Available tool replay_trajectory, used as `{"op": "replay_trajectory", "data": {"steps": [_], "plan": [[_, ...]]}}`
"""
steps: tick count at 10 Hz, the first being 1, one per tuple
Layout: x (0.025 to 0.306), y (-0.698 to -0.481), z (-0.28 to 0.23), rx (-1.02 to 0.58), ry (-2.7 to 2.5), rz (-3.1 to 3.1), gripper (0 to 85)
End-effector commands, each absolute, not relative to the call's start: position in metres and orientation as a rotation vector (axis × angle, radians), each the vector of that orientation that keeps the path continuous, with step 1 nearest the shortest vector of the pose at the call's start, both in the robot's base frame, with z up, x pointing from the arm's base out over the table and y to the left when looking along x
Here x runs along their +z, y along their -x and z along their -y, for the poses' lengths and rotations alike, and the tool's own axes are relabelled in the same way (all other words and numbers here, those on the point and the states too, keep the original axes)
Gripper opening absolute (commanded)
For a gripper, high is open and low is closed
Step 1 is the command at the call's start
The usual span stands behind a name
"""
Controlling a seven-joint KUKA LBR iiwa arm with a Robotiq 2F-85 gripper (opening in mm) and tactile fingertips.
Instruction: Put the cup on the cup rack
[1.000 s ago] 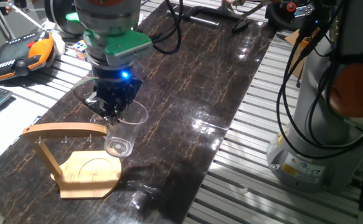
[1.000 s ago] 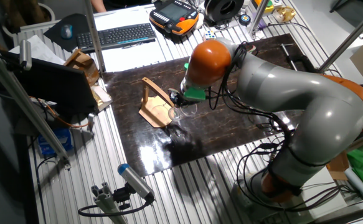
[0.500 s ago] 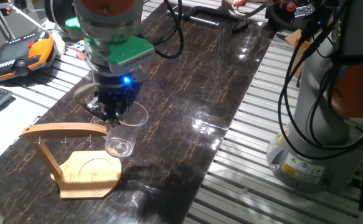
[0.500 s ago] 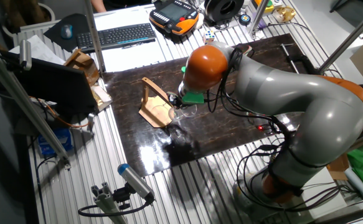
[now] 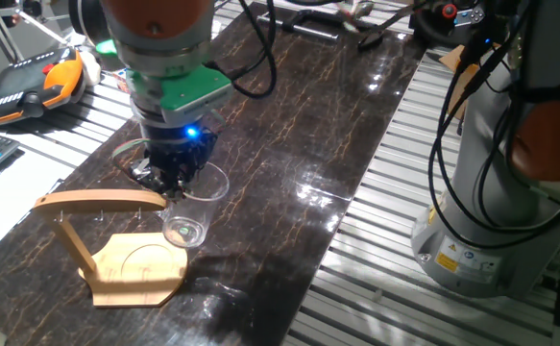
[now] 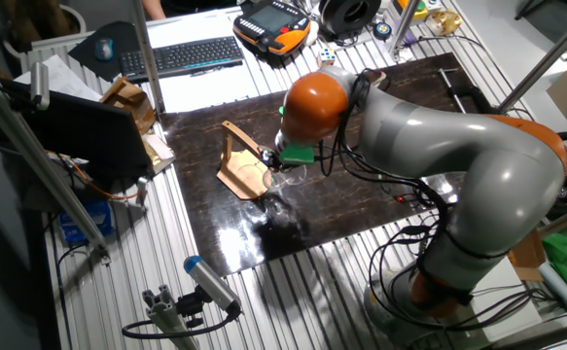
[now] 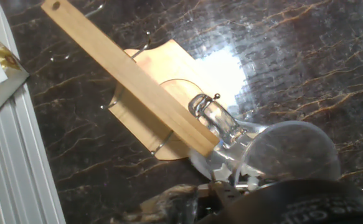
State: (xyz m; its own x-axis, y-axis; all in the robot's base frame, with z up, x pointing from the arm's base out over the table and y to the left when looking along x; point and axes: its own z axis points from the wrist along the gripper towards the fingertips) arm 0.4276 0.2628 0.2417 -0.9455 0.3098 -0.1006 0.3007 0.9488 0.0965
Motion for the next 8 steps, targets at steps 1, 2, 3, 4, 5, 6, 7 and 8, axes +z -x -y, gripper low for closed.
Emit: {"op": "replay_trajectory", "data": {"steps": [1,2,3,4,5,6,7,8], "plan": [[0.241,-0.429,-0.262,0.114,-0.468,-3.000,30.0],[0.241,-0.429,-0.262,0.114,-0.469,-3.012,37.0],[0.241,-0.430,-0.262,0.116,-0.472,-3.015,40.7],[0.242,-0.431,-0.261,0.114,-0.474,-3.014,42.0],[0.242,-0.434,-0.260,0.120,-0.473,-3.020,42.7],[0.243,-0.439,-0.257,0.129,-0.458,-3.032,42.3],[0.246,-0.447,-0.251,0.125,-0.434,-3.048,41.3],[0.248,-0.455,-0.245,0.122,-0.411,-3.068,36.7]]}}
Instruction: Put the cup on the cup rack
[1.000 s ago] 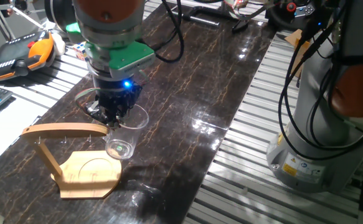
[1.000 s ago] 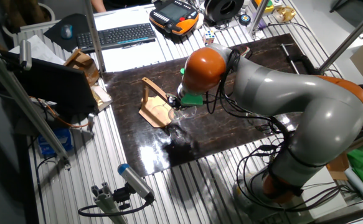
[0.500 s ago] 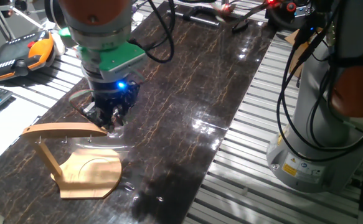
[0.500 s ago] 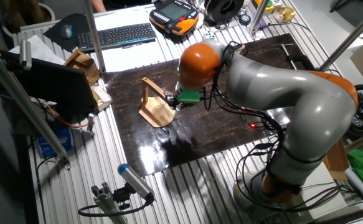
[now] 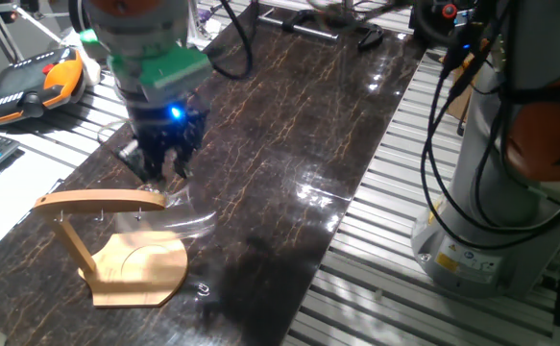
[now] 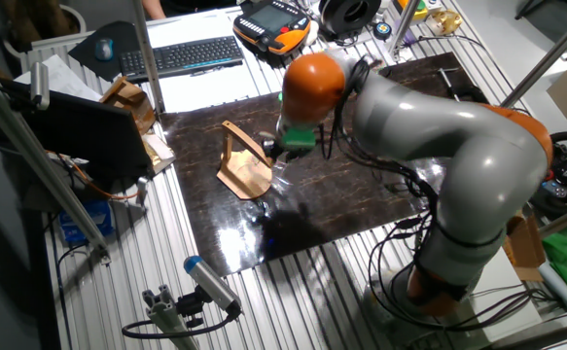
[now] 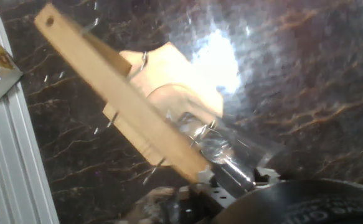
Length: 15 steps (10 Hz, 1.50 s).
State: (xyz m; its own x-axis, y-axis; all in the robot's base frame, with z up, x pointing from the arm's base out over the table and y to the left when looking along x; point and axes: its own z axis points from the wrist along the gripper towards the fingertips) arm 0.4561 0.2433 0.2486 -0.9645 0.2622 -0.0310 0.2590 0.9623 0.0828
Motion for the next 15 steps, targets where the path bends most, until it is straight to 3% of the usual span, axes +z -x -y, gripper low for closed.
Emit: {"op": "replay_trajectory", "data": {"steps": [1,4,5,10,15], "plan": [[0.250,-0.461,-0.238,0.119,-0.386,-3.083,30.7],[0.251,-0.476,-0.217,0.106,-0.309,-3.108,11.3],[0.251,-0.481,-0.208,0.101,-0.275,-3.110,1.0],[0.254,-0.485,-0.148,0.028,-0.088,-3.097,1.0],[0.260,-0.490,-0.106,0.106,0.039,-3.132,1.0]]}}
